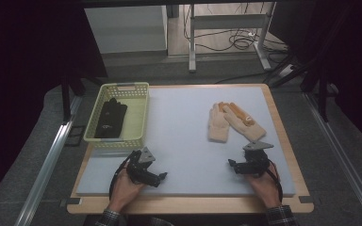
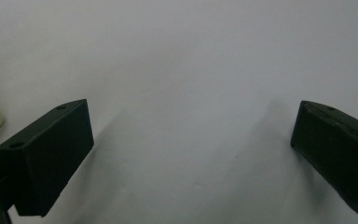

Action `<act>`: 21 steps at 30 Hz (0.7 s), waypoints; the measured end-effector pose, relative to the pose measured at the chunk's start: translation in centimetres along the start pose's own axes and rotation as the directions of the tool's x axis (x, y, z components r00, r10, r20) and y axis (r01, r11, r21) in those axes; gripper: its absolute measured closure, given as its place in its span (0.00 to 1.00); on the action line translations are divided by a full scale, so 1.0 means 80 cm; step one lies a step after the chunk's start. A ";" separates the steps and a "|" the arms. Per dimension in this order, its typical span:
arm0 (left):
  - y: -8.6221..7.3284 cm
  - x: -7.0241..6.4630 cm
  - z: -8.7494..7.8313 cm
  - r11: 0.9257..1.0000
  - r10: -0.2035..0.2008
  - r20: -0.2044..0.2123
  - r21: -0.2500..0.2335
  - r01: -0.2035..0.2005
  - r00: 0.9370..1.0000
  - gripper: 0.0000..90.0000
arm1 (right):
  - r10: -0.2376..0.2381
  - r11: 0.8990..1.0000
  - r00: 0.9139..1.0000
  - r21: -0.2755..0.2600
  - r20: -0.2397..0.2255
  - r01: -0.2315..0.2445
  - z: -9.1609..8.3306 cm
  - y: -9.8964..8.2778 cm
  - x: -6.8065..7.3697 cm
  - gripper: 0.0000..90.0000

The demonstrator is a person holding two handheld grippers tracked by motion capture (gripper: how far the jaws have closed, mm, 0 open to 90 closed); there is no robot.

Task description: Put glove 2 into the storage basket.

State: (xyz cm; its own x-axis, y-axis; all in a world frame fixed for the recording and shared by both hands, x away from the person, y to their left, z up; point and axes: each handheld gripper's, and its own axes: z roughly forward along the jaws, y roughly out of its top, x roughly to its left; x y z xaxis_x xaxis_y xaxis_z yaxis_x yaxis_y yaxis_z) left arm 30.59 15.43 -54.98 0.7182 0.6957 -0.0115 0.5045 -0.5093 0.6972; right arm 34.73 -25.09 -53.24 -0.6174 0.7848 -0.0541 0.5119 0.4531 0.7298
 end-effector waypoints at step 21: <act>-0.001 0.003 0.001 1.000 -0.019 0.010 0.003 0.019 1.000 0.00 | 0.018 1.000 0.999 0.011 -0.040 -0.017 0.001 0.028 -0.010 0.24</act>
State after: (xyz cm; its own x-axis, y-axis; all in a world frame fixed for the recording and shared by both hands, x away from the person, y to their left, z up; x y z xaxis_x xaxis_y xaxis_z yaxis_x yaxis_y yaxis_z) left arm 30.75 15.61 -55.06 0.7134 0.7000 -0.0321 0.5193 -0.4974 0.6949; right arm 36.38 -24.66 -51.59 -0.6316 0.7752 -0.0137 0.5290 0.4438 0.7234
